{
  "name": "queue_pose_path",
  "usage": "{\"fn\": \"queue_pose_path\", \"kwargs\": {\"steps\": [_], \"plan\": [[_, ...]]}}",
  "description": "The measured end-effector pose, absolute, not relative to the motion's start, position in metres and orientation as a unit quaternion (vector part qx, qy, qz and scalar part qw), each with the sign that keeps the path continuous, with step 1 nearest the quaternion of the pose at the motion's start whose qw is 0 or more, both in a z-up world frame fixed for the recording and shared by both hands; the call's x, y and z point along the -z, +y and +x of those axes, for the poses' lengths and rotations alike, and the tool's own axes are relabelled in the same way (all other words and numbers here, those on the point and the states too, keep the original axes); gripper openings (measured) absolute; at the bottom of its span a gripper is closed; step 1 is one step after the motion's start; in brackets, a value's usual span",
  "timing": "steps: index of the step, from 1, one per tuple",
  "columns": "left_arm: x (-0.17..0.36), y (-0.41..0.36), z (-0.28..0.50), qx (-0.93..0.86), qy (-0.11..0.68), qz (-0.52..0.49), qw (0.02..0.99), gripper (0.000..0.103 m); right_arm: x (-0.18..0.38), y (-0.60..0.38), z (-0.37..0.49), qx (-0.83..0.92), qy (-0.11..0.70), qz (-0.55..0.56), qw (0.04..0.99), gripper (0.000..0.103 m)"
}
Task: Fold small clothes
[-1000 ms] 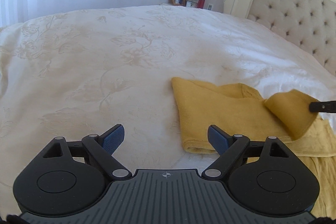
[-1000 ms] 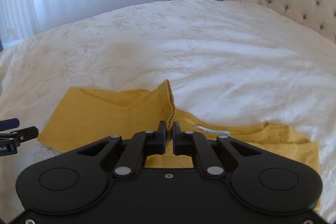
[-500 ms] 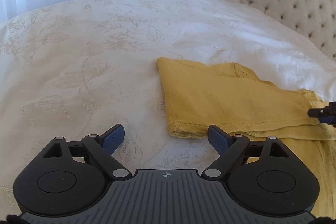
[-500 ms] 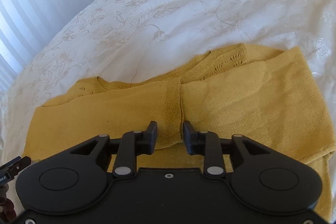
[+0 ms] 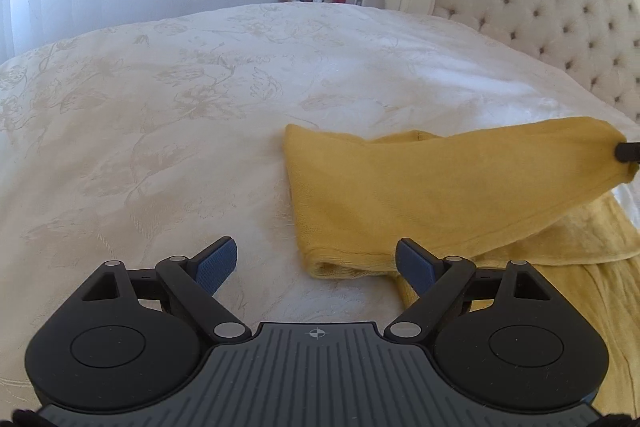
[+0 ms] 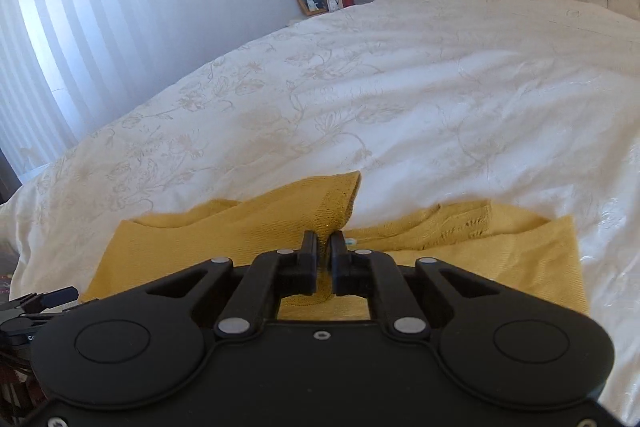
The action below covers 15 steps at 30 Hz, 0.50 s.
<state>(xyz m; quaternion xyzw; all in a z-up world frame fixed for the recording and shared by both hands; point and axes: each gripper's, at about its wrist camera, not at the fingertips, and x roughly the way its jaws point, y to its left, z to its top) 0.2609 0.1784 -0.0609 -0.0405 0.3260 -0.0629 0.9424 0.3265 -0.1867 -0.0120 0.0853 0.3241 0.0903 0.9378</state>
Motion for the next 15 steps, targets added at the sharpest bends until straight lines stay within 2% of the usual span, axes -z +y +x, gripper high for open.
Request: {"fn": "queue_pose_path", "kwargs": {"steps": [3, 8, 12, 15], "plan": [[0.062, 0.169, 0.26, 0.078, 0.325, -0.028, 0.942, 0.087, 0.023, -0.214, 0.329, -0.036, 0.338, 0.058, 0.939, 0.013], [0.064, 0.154, 0.259, 0.095, 0.323, -0.003, 0.941, 0.087, 0.067, -0.245, 0.341, -0.005, 0.395, 0.076, 0.916, 0.013], [0.058, 0.146, 0.256, 0.089, 0.308, 0.017, 0.947, 0.087, 0.079, -0.246, 0.335, -0.01, 0.396, 0.086, 0.914, 0.013], [0.051, 0.141, 0.258, 0.086, 0.31, 0.021, 0.947, 0.087, 0.068, -0.242, 0.325, -0.017, 0.374, 0.063, 0.925, 0.013]]}}
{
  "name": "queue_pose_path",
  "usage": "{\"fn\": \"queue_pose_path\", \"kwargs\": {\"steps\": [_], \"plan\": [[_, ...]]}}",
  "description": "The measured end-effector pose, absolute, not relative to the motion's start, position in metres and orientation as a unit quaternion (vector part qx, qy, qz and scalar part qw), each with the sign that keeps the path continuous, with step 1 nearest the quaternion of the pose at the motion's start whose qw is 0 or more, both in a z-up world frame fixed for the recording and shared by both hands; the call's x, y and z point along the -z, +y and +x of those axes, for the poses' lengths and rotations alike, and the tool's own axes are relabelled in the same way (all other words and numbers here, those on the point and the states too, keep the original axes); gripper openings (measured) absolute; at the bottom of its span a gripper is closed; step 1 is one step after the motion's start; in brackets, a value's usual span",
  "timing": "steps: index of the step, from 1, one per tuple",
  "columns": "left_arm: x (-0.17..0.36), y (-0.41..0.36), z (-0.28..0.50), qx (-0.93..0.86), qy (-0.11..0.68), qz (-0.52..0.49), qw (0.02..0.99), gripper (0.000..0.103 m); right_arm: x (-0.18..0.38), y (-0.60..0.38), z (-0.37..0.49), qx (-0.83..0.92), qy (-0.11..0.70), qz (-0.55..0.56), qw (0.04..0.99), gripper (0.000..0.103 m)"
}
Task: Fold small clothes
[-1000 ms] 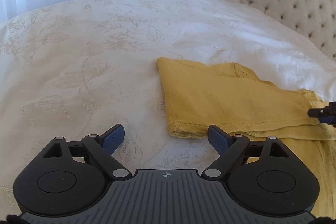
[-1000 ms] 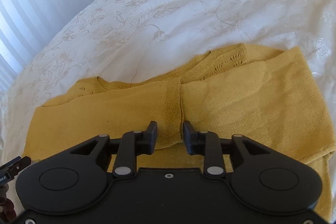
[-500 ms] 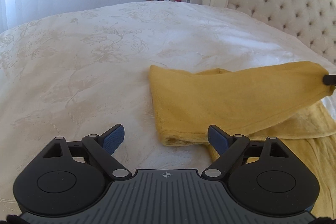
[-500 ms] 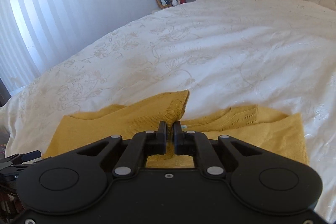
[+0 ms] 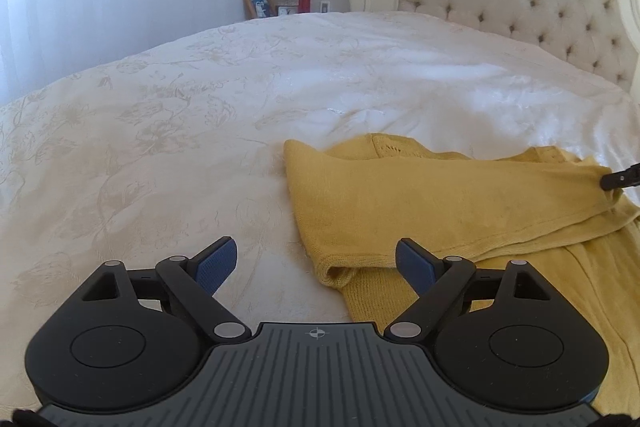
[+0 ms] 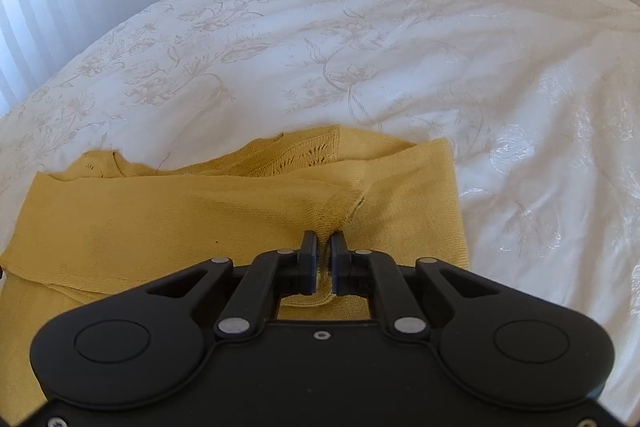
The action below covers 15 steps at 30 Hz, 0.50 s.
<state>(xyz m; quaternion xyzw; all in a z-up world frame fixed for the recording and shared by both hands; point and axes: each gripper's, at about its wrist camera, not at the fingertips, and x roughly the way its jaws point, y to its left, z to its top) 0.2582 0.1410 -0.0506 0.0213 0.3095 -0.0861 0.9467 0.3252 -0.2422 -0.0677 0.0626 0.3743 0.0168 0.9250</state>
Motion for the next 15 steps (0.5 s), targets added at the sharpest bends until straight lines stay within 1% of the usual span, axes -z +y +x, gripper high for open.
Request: {"fn": "queue_pose_path", "kwargs": {"steps": [4, 8, 10, 15], "plan": [[0.041, 0.129, 0.265, 0.086, 0.309, 0.036, 0.946, 0.087, 0.051, -0.247, 0.318, -0.008, 0.346, 0.035, 0.938, 0.013], [0.039, 0.113, 0.28, 0.091, 0.32, 0.04, 0.942, 0.087, 0.076, -0.261, 0.332, -0.02, 0.411, 0.068, 0.909, 0.014], [0.043, 0.105, 0.289, 0.093, 0.33, 0.042, 0.938, 0.087, 0.088, -0.262, 0.33, -0.02, 0.42, 0.064, 0.905, 0.015], [0.049, 0.1, 0.293, 0.087, 0.344, 0.048, 0.934, 0.087, 0.079, -0.268, 0.312, 0.0, 0.373, 0.055, 0.926, 0.012]]}}
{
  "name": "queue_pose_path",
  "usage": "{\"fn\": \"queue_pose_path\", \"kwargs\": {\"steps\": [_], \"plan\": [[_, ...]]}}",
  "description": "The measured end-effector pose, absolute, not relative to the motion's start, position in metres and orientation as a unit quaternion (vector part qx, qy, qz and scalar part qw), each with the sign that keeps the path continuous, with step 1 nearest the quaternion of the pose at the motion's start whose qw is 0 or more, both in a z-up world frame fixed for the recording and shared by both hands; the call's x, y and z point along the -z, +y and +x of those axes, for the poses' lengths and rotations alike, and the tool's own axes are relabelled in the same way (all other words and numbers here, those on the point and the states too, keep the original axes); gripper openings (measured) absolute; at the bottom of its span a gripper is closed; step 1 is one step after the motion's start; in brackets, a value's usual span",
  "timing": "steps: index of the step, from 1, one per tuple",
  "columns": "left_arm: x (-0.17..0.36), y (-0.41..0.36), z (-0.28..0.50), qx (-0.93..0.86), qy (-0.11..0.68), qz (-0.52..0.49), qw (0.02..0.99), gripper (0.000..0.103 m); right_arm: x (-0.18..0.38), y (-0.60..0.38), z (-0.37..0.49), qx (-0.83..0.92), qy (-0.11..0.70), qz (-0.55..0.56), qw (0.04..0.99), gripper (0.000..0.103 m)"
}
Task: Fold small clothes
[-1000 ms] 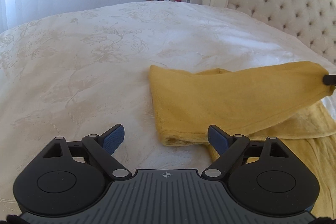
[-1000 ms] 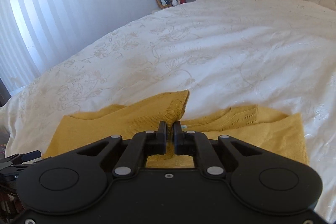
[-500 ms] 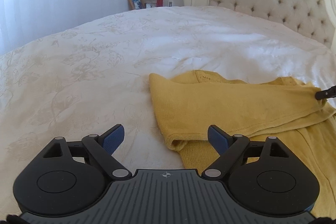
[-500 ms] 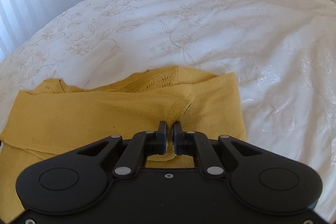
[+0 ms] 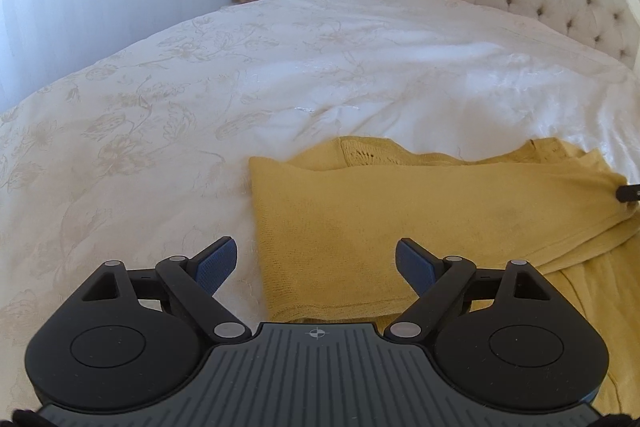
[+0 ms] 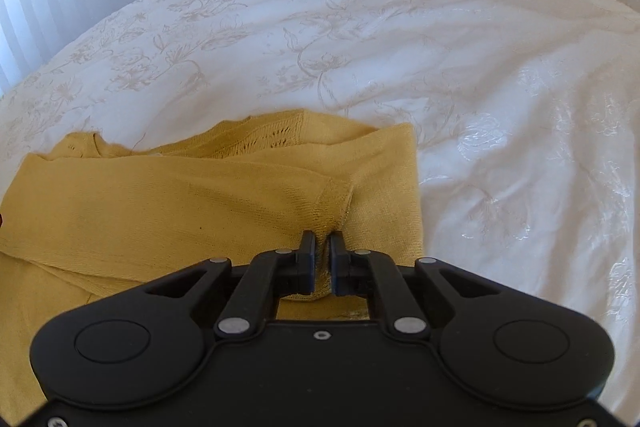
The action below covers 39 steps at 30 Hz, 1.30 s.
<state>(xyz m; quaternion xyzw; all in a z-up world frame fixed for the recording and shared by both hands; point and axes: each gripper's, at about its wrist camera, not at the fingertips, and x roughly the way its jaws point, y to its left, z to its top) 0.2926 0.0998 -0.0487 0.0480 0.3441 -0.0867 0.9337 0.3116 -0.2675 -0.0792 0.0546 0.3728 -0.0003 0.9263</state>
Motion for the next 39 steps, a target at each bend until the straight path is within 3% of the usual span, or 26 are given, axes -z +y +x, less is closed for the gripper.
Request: {"fn": "queue_pose_path", "kwargs": {"steps": [5, 9, 14, 17, 28, 33, 39], "plan": [[0.059, 0.099, 0.298, 0.068, 0.356, 0.054, 0.93, 0.087, 0.083, -0.279, 0.318, -0.009, 0.395, 0.056, 0.917, 0.013], [0.077, 0.107, 0.303, 0.049, 0.379, 0.064, 0.922, 0.089, 0.087, -0.288, 0.315, 0.013, 0.394, 0.077, 0.916, 0.022], [0.089, 0.124, 0.302, 0.051, 0.374, 0.017, 0.926, 0.101, 0.074, -0.285, 0.297, 0.04, 0.339, 0.047, 0.939, 0.037], [0.094, 0.122, 0.299, 0.047, 0.358, 0.02, 0.932, 0.103, 0.07, -0.272, 0.295, 0.016, 0.309, 0.028, 0.951, 0.049], [0.102, 0.122, 0.289, 0.047, 0.311, 0.014, 0.949, 0.103, 0.115, -0.26, 0.329, 0.03, 0.33, 0.053, 0.942, 0.054], [0.104, 0.123, 0.288, 0.047, 0.305, 0.004, 0.951, 0.103, 0.135, -0.272, 0.312, 0.028, 0.278, 0.1, 0.955, 0.057], [0.105, 0.126, 0.288, 0.048, 0.302, -0.008, 0.952, 0.103, 0.134, -0.27, 0.312, 0.032, 0.273, 0.097, 0.956, 0.058]]}}
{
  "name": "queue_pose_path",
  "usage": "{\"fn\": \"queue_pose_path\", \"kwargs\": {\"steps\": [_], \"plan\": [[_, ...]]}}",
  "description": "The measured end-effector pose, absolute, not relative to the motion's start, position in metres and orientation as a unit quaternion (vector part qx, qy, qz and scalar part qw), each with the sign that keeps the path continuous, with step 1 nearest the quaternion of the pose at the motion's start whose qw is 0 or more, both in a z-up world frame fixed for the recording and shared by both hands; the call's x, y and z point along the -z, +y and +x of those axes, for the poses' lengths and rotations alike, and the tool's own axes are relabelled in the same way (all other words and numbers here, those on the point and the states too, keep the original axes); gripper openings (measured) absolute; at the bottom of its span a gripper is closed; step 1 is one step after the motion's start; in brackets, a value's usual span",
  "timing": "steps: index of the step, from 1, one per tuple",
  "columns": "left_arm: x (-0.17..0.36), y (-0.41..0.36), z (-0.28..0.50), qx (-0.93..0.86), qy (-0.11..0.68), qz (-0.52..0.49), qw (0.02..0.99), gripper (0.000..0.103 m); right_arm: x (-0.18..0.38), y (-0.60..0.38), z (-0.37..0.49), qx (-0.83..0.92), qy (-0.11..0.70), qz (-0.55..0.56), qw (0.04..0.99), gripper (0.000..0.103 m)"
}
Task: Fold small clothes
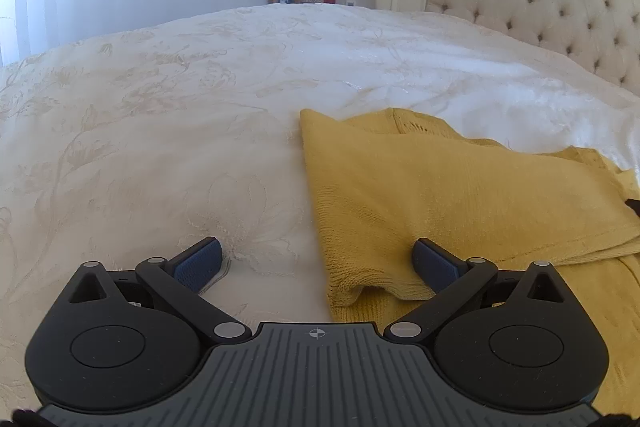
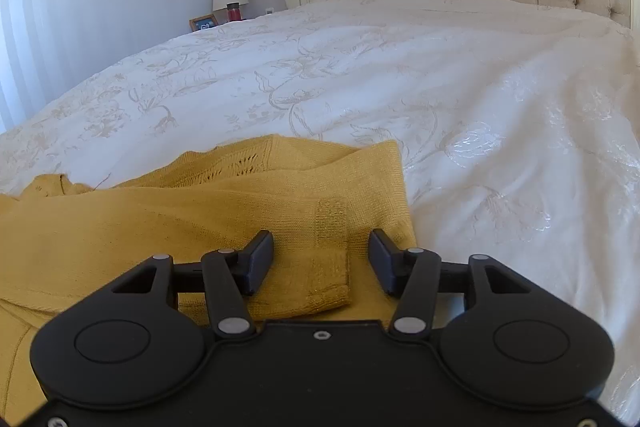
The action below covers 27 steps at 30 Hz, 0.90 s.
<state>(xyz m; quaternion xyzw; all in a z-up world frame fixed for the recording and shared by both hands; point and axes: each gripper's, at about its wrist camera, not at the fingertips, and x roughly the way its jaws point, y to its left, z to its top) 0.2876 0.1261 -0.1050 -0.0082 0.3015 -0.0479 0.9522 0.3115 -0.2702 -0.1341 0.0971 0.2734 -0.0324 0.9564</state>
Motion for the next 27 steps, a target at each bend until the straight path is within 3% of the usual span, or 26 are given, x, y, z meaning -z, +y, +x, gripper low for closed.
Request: {"fn": "queue_pose_path", "kwargs": {"steps": [14, 16, 20, 27], "plan": [[0.106, 0.12, 0.29, 0.036, 0.308, 0.011, 0.951, 0.103, 0.135, -0.27, 0.313, 0.032, 0.28, 0.095, 0.955, 0.06], [0.104, 0.12, 0.292, 0.036, 0.313, 0.012, 0.949, 0.103, 0.127, -0.267, 0.31, 0.025, 0.298, 0.08, 0.951, 0.072], [0.099, 0.121, 0.292, 0.038, 0.327, 0.014, 0.944, 0.103, 0.106, -0.264, 0.279, -0.002, 0.321, 0.061, 0.945, 0.085], [0.09, 0.12, 0.261, 0.04, 0.378, 0.035, 0.924, 0.103, 0.088, -0.281, 0.21, -0.035, 0.37, 0.094, 0.924, 0.089]]}}
